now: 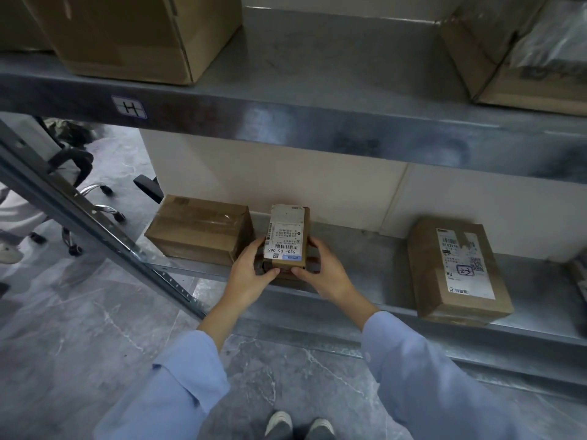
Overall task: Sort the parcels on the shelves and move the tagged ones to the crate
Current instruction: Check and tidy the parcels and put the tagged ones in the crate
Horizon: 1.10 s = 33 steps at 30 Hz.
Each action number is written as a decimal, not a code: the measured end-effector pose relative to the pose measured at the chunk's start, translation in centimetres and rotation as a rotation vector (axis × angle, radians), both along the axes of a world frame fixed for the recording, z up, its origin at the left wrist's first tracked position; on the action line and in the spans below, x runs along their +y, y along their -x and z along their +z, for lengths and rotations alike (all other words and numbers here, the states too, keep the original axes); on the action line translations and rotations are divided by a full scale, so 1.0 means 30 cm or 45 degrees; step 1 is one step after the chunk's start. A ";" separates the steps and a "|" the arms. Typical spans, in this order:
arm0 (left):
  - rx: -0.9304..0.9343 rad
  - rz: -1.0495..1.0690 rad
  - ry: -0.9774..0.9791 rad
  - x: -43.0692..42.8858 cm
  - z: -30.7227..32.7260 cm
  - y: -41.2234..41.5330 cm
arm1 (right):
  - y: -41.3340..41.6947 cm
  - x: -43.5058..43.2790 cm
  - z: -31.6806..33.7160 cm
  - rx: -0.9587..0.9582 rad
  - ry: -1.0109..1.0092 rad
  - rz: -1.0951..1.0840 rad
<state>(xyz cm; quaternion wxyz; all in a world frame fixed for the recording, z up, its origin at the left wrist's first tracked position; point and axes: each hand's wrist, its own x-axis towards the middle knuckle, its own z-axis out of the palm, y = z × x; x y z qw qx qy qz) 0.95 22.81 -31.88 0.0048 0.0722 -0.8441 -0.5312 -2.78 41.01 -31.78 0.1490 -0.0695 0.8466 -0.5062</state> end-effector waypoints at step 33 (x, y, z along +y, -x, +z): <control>-0.089 -0.014 1.402 -0.593 0.137 -0.012 | 0.011 -0.371 0.185 0.358 -0.821 0.353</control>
